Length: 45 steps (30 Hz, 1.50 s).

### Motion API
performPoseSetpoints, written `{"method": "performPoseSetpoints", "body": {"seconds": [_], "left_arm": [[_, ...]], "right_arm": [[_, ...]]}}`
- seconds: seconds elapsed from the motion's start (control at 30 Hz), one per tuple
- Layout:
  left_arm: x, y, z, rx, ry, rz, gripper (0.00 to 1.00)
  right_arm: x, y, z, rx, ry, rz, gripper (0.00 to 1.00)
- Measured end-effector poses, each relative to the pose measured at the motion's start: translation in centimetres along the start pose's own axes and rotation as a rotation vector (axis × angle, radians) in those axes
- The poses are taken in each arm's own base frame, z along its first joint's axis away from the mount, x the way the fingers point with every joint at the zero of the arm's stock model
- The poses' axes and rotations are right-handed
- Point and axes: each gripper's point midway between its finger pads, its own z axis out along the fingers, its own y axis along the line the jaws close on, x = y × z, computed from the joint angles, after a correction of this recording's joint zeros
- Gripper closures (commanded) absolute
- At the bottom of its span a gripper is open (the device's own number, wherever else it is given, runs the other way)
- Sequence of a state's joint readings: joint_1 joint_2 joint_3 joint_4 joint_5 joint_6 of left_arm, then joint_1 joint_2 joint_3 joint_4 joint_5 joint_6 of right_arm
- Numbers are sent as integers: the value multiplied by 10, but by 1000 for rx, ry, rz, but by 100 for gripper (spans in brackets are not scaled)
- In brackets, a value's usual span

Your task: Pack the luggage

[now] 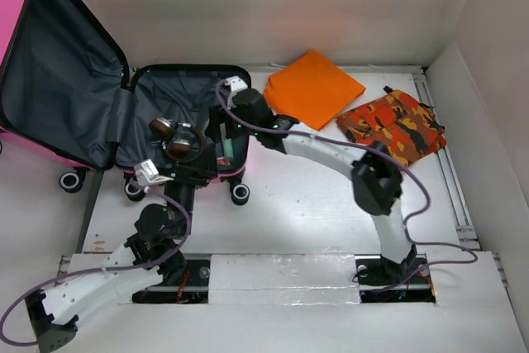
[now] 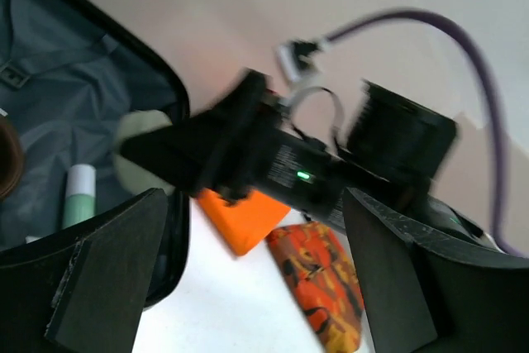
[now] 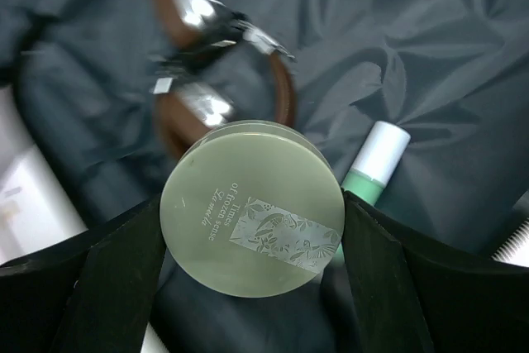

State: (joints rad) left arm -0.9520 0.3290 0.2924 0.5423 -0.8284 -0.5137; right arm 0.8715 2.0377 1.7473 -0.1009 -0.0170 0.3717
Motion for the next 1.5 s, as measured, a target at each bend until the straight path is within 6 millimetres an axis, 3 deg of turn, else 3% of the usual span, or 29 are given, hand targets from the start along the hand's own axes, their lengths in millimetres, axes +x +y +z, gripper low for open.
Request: {"method": "performPoseSetpoints", "body": {"seconds": [0.1, 0.17, 0.2, 0.3, 0.43, 0.5, 0.6, 0.63, 0.67, 0.7, 0.77, 0.8, 0.9, 1.0, 1.03, 1.07, 1.13, 1.2, 1.27, 1.3, 1.33, 1.4, 1.5], "left_arm": [[17, 6, 4, -29, 39, 56, 15], [28, 9, 6, -40, 69, 93, 15], [33, 10, 6, -44, 81, 108, 15], [40, 11, 7, -46, 105, 131, 13], [40, 5, 6, -15, 113, 123, 13], [37, -1, 6, 11, 106, 110, 13], [36, -10, 7, 45, 103, 100, 13], [39, -11, 8, 50, 109, 107, 13], [45, -12, 10, 48, 123, 124, 13], [53, -12, 13, 39, 146, 152, 13], [73, -17, 24, 6, 206, 218, 13], [83, -24, 33, -10, 238, 246, 13], [119, -58, 68, -61, 326, 294, 19], [171, -84, 97, -76, 437, 301, 37], [186, -88, 102, -66, 474, 293, 48], [203, -90, 108, -57, 511, 279, 67], [234, -82, 118, -49, 588, 246, 86], [263, -59, 130, -80, 663, 209, 94], [286, -33, 148, -130, 707, 179, 81], [298, -18, 159, -163, 729, 163, 68], [308, -2, 167, -201, 741, 157, 46], [324, 22, 180, -273, 759, 144, 29], [345, 42, 187, -350, 778, 123, 23]], "right_arm": [[29, -16, 39, 70, 46, -4, 21], [47, -32, 53, 129, 82, -8, 11], [50, -36, 55, 147, 86, -11, 1], [34, -31, 52, 152, 48, -9, 1], [-5, -27, 32, 147, -23, 2, 1], [-28, -30, 10, 148, -61, 11, 1], [-65, -40, -33, 154, -139, 28, 15], [-74, -47, -51, 167, -162, 34, 26], [-83, -54, -70, 182, -191, 38, 56], [-89, -63, -92, 202, -222, 43, 72], [-93, -84, -134, 255, -272, 65, 95], [-93, -93, -152, 284, -300, 73, 100], [-71, -124, -204, 374, -351, 111, 100], [-30, -153, -237, 469, -344, 139, 100], [-21, -162, -244, 492, -344, 151, 100], [-9, -171, -251, 515, -342, 162, 100], [11, -185, -265, 554, -335, 185, 100], [23, -199, -278, 587, -346, 206, 96], [28, -210, -292, 613, -372, 226, 71], [30, -215, -298, 622, -384, 238, 57], [32, -219, -304, 627, -394, 248, 40], [37, -225, -311, 630, -410, 265, 38], [47, -230, -311, 613, -400, 288, 38]]}}
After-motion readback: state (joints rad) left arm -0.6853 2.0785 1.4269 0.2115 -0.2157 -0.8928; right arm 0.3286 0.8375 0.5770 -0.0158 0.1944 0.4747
